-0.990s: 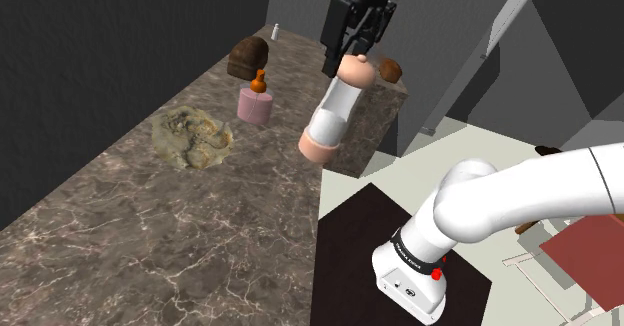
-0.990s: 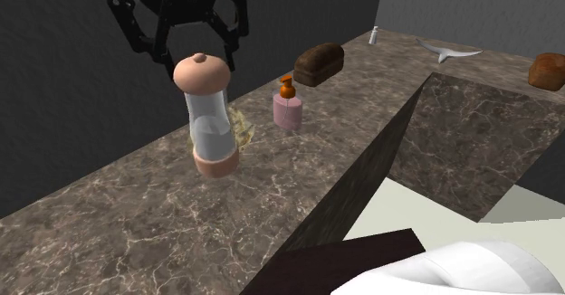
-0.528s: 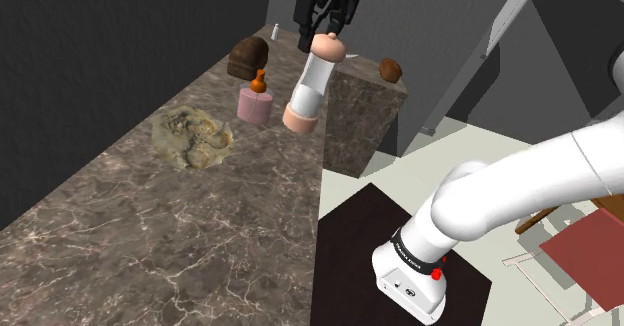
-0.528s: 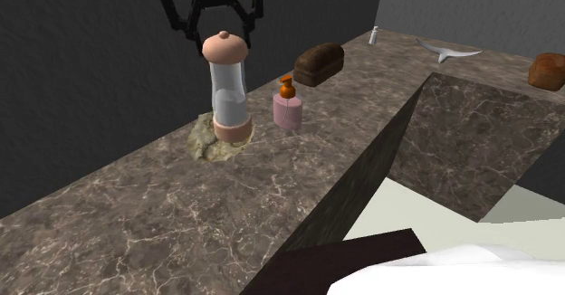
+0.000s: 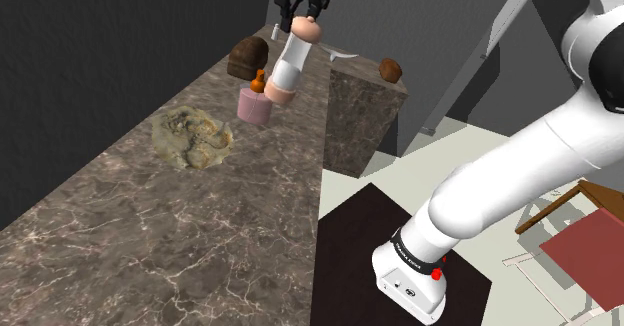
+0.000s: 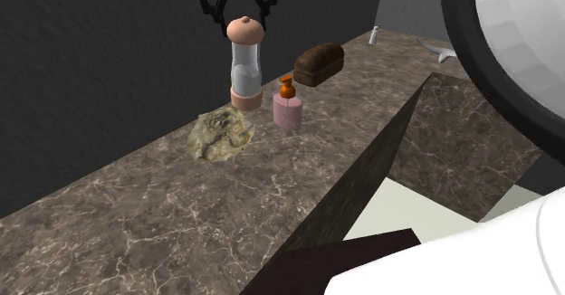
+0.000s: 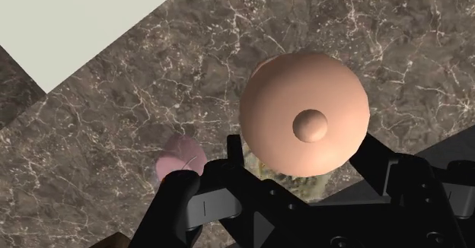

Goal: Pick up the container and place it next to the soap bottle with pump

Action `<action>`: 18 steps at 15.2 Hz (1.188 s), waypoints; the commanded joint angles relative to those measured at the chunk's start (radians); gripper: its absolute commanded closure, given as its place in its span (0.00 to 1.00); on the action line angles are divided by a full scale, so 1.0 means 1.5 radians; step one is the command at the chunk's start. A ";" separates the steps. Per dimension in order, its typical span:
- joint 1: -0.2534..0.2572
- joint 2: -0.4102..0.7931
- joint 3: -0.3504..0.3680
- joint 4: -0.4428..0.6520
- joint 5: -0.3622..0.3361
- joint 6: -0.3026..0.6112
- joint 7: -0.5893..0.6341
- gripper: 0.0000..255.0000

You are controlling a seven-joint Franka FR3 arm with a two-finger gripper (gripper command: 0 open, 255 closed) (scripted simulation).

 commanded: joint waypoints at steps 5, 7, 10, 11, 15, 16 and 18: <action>-0.021 0.152 -0.008 0.157 -0.052 -0.013 -0.027 1.00; -0.021 0.144 -0.010 0.130 -0.050 0.008 -0.028 1.00; -0.022 0.134 -0.011 0.091 -0.046 0.037 -0.029 1.00; -0.023 0.131 -0.012 0.078 -0.045 0.047 -0.029 1.00; -0.023 0.122 -0.013 0.031 -0.042 0.085 -0.029 1.00; -0.023 0.120 -0.013 0.020 -0.042 0.095 -0.029 1.00; -0.023 0.116 -0.013 -0.002 -0.040 0.113 -0.029 1.00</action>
